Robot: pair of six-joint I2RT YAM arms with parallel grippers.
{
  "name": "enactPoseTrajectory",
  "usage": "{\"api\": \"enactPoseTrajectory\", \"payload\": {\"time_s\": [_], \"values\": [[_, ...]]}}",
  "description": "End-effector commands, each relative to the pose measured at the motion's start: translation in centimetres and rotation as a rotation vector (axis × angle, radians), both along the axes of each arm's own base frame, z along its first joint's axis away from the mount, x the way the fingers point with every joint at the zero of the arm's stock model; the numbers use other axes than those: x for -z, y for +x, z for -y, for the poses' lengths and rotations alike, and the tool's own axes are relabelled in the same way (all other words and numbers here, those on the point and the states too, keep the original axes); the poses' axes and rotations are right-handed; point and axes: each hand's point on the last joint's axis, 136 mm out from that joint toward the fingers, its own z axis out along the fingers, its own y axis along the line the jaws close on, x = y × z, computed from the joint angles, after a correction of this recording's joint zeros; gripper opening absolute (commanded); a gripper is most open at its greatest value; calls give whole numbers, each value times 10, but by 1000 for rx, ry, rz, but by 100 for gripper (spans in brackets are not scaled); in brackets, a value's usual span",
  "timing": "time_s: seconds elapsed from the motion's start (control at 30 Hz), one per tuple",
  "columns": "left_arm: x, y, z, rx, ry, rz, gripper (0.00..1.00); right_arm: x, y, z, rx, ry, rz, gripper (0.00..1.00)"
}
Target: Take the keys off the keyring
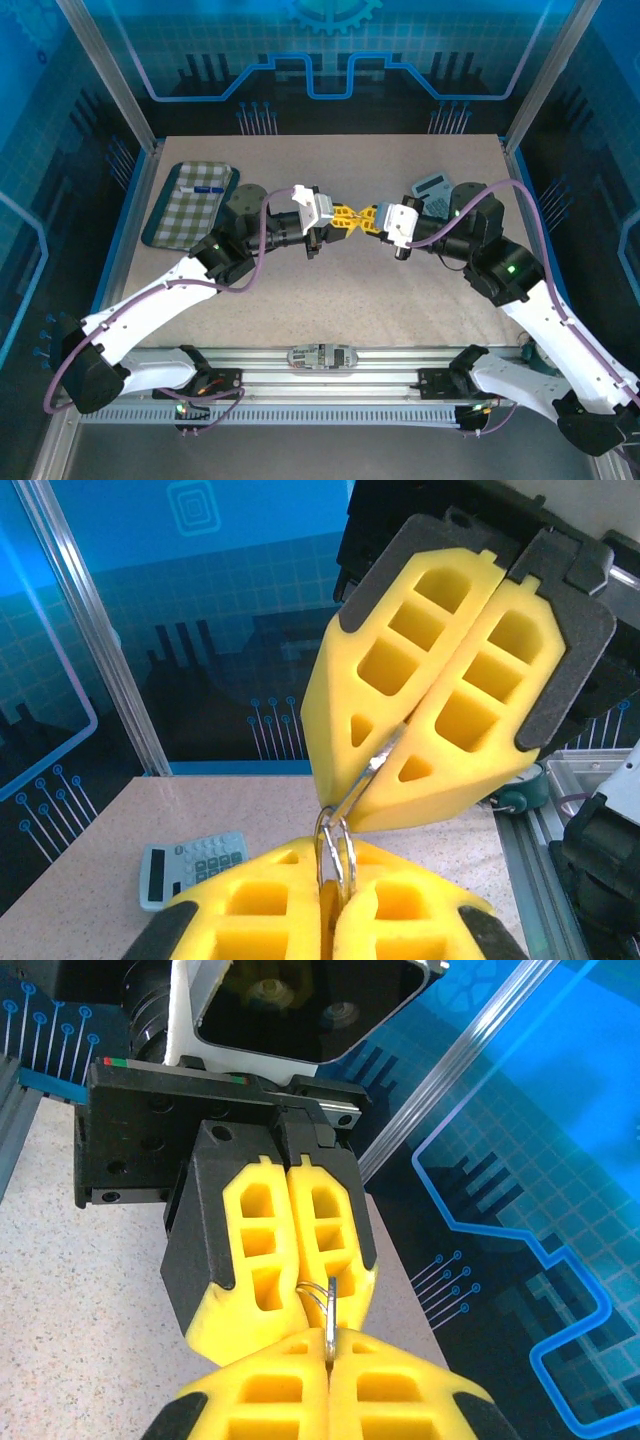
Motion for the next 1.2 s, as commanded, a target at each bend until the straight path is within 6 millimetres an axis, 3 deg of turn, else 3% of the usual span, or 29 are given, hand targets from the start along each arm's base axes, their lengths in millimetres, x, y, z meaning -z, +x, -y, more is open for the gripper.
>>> {"api": "enactPoseTrajectory", "payload": {"time_s": [0.0, 0.67, 0.8, 1.17], "values": [[-53, 31, -23, -185, -119, 83, 0, 37, -56, -21, -261, -88, -146, 0], [-52, 30, -27, -180, -133, 70, 0, 46, -74, -30, -359, -148, -197, 0], [-54, 29, -26, -166, -133, 63, 0, 62, -77, -32, -363, -255, -191, 0], [-53, 29, -26, -151, -140, 48, 0, 66, -73, -41, -354, -306, -104, 0]]}}
